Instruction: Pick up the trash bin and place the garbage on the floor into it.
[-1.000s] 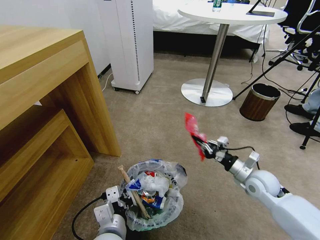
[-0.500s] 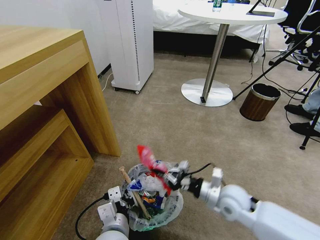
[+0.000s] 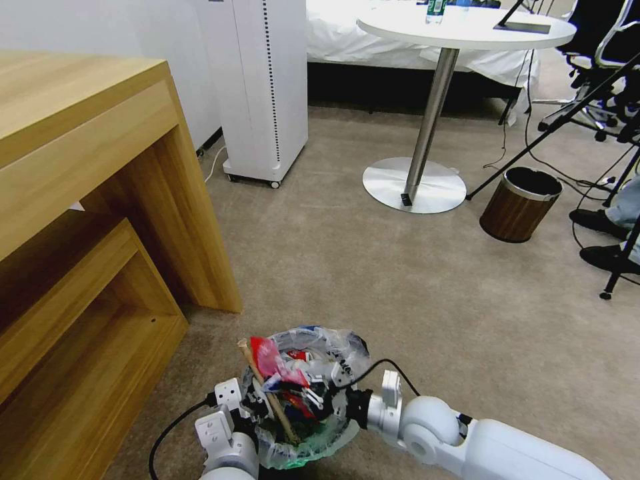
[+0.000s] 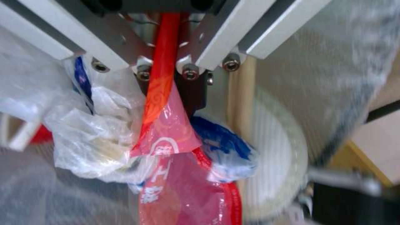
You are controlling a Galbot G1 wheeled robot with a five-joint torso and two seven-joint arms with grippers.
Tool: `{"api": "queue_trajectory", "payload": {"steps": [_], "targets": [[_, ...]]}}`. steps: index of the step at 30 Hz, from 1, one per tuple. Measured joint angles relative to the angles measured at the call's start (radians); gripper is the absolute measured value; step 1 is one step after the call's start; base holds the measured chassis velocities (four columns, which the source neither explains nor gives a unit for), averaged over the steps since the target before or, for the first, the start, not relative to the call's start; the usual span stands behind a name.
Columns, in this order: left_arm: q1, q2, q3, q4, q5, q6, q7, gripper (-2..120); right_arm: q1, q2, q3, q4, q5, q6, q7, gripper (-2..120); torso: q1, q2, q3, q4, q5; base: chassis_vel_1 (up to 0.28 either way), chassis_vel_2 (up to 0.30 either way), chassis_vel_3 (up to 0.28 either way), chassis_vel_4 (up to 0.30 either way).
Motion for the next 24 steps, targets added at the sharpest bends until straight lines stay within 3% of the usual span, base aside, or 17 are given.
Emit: {"api": "queue_trajectory", "payload": {"steps": [15,17,19,21,24], "targets": [[-0.009,0.007,0.001,0.006,-0.008,-0.004,-0.006,0,0.014,-0.010,0.009,0.009,0.017,0.012,-0.005,2,0.000,0.000,0.000,0.0002,0.0000,0.000,0.000,0.000,0.000],[-0.006,0.005,0.002,0.006,-0.007,-0.004,-0.006,0,0.020,-0.017,0.020,0.016,0.023,0.023,-0.051,15,0.000,0.000,0.000,0.0001,0.0001,0.000,0.000,0.000,0.000],[-0.005,0.005,0.002,0.006,-0.007,-0.004,-0.006,0,0.021,-0.020,0.025,0.020,0.030,0.020,-0.067,17,0.000,0.000,0.000,0.0001,0.0000,0.000,0.000,0.000,0.000],[-0.003,0.005,-0.001,0.005,-0.006,-0.004,-0.006,0,0.023,-0.038,0.040,0.039,0.052,-0.009,-0.120,30,0.000,0.000,0.000,0.0001,0.0000,0.000,0.000,0.000,0.000],[-0.001,0.005,-0.003,0.003,-0.004,-0.004,-0.006,0,0.025,-0.047,0.043,0.052,0.061,-0.023,-0.135,37,0.000,0.000,0.000,0.0002,0.0000,0.000,0.000,0.000,0.000]]}}
